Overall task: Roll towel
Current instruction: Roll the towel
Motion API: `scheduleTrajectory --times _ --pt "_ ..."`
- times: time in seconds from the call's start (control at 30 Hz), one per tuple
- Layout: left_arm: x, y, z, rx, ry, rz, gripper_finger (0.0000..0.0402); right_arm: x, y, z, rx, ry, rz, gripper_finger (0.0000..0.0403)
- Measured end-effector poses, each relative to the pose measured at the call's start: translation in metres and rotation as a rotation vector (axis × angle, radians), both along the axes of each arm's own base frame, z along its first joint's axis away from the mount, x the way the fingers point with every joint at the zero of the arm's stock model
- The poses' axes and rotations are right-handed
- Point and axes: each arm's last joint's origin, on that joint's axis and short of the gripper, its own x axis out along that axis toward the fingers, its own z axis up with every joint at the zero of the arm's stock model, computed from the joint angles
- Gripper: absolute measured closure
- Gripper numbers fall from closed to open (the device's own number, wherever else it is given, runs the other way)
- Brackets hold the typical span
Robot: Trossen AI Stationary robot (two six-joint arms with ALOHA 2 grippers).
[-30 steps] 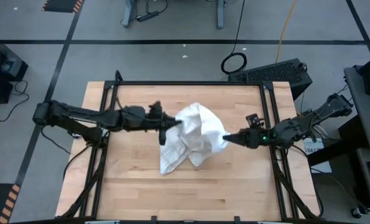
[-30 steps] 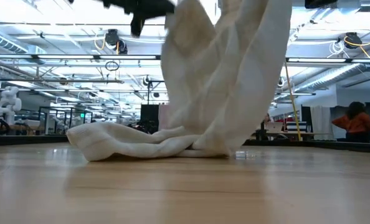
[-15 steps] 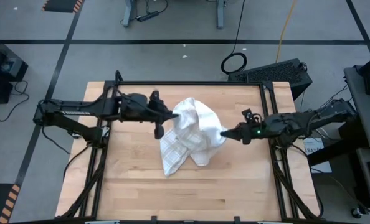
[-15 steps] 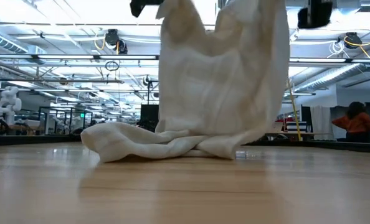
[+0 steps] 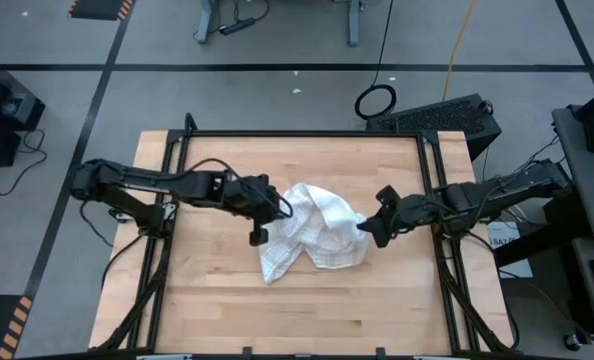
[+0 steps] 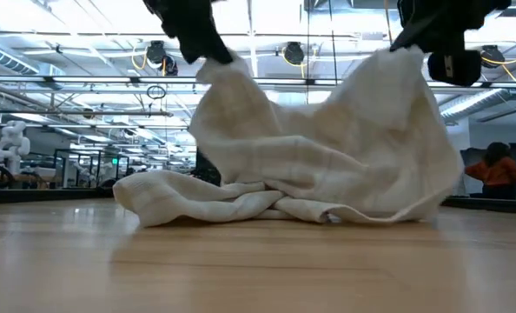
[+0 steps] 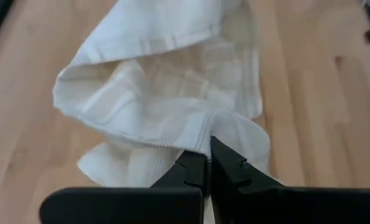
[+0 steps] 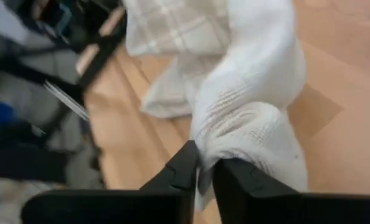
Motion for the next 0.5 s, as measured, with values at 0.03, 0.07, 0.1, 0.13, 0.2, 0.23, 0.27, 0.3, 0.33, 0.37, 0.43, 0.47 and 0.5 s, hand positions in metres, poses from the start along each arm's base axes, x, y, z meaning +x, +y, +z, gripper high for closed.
scheduleTrajectory --times 0.03,0.07,0.1,0.13,0.2,0.23,0.27,0.3,0.33,0.37,0.43,0.47,0.5 --pt "0.003 0.0 -0.003 0.0 0.009 0.0 0.0395 0.0 0.0 -0.002 -0.029 0.018 0.031 0.0348" --pt "0.005 0.0 -0.007 0.001 0.021 0.0 0.0395 0.0 0.001 -0.003 -0.049 0.028 0.064 0.0337" --pt "0.006 0.0 -0.01 0.001 0.038 0.0 0.0395 0.0 0.001 -0.003 -0.058 0.034 0.093 0.0325" --pt "0.008 0.0 -0.013 -0.004 0.049 -0.001 0.0395 -0.001 0.002 -0.004 -0.057 0.047 0.121 0.0312" --pt "0.01 -0.001 -0.015 -0.02 0.052 -0.013 0.0394 -0.005 0.003 -0.004 -0.024 0.084 0.172 0.0286" --pt "0.01 -0.001 -0.015 -0.024 0.054 -0.016 0.0394 -0.007 0.003 -0.001 0.004 0.097 0.182 0.0274" --pt "0.01 -0.001 -0.015 -0.027 0.05 -0.018 0.0394 -0.01 0.003 0.004 0.031 0.108 0.19 0.0264" --pt "0.01 -0.001 -0.014 -0.028 0.043 -0.018 0.0394 -0.014 0.002 0.008 0.046 0.13 0.188 0.0254" --pt "0.01 -0.001 -0.014 -0.028 0.039 -0.018 0.0394 -0.017 0.002 0.01 0.06 0.166 0.185 0.0247" --pt "0.01 -0.001 -0.014 -0.029 0.038 -0.018 0.0394 -0.019 0.002 0.013 0.059 0.187 0.189 0.0241" --pt "0.01 -0.001 -0.012 -0.029 0.033 -0.019 0.0394 -0.019 0.006 0.019 -0.007 0.155 0.27 0.0235" --pt "0.009 -0.001 -0.011 -0.03 0.028 -0.02 0.0394 -0.018 0.009 0.022 -0.055 0.126 0.32 0.0233" --pt "0.009 -0.001 -0.011 -0.031 0.024 -0.02 0.0394 -0.018 0.012 0.024 -0.11 0.097 0.366 0.0232"
